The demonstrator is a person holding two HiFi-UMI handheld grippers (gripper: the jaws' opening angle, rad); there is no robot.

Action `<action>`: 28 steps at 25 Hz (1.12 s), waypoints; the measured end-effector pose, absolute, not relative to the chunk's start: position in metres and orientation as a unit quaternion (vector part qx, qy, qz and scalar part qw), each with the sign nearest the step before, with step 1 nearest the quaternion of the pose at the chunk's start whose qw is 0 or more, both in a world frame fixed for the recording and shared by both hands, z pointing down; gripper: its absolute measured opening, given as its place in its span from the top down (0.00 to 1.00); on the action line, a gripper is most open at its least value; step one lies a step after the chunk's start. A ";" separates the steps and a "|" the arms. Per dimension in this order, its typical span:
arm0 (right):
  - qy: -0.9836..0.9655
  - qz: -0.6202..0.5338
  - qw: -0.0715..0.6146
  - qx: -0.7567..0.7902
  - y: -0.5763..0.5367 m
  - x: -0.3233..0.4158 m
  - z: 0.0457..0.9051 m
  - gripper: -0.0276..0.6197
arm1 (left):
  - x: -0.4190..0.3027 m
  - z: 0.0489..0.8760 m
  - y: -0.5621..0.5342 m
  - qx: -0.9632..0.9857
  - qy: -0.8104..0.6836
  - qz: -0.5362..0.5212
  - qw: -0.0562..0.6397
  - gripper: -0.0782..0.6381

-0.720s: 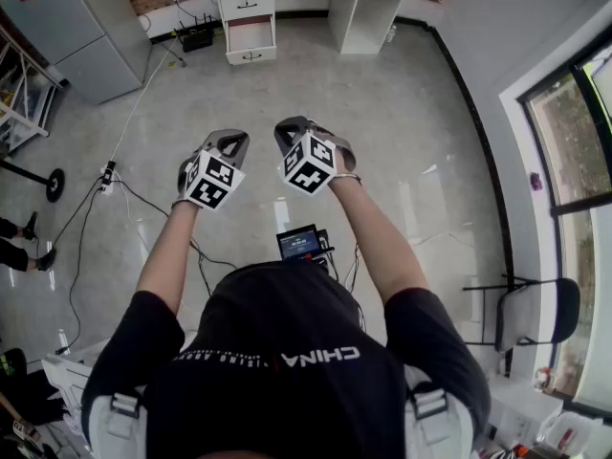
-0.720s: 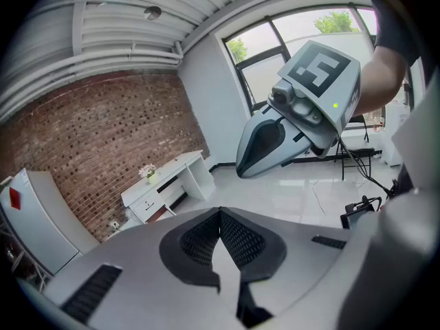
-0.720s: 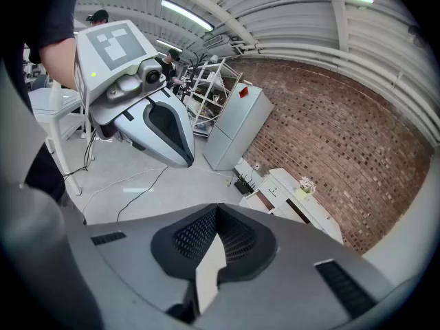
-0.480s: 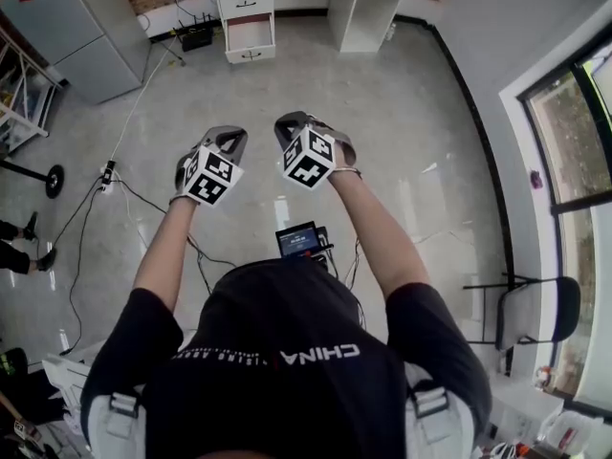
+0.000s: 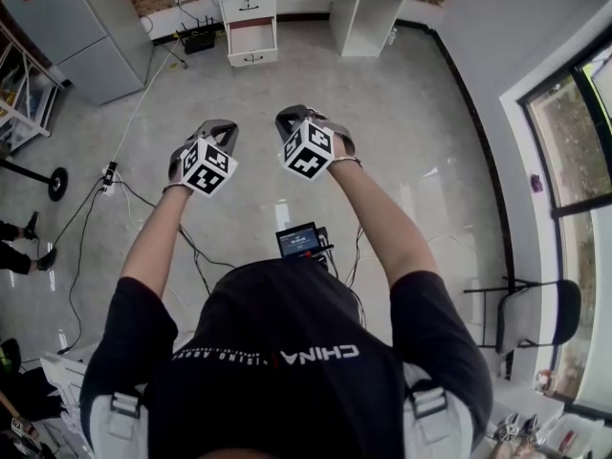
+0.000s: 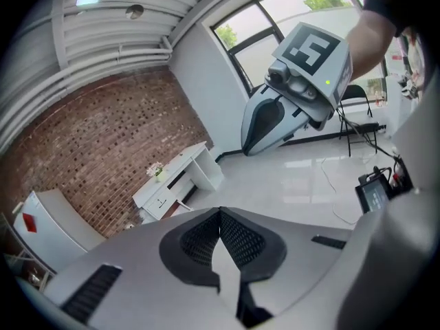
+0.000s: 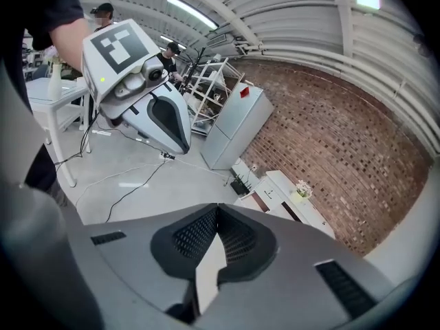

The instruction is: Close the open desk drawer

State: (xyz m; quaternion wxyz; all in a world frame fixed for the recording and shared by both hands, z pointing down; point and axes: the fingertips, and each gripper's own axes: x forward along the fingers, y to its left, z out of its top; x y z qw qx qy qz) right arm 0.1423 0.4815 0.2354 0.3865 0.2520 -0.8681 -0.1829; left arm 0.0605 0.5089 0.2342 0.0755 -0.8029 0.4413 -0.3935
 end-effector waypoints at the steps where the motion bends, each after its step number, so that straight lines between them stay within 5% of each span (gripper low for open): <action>1: -0.866 -0.186 0.393 0.247 0.480 0.143 0.241 0.93 | 0.057 0.238 0.507 -0.800 0.442 -0.398 0.080 0.87; 28: -0.865 -0.193 0.389 0.252 0.458 0.138 0.234 0.93 | 0.074 0.251 0.489 -0.816 0.413 -0.398 0.066 0.87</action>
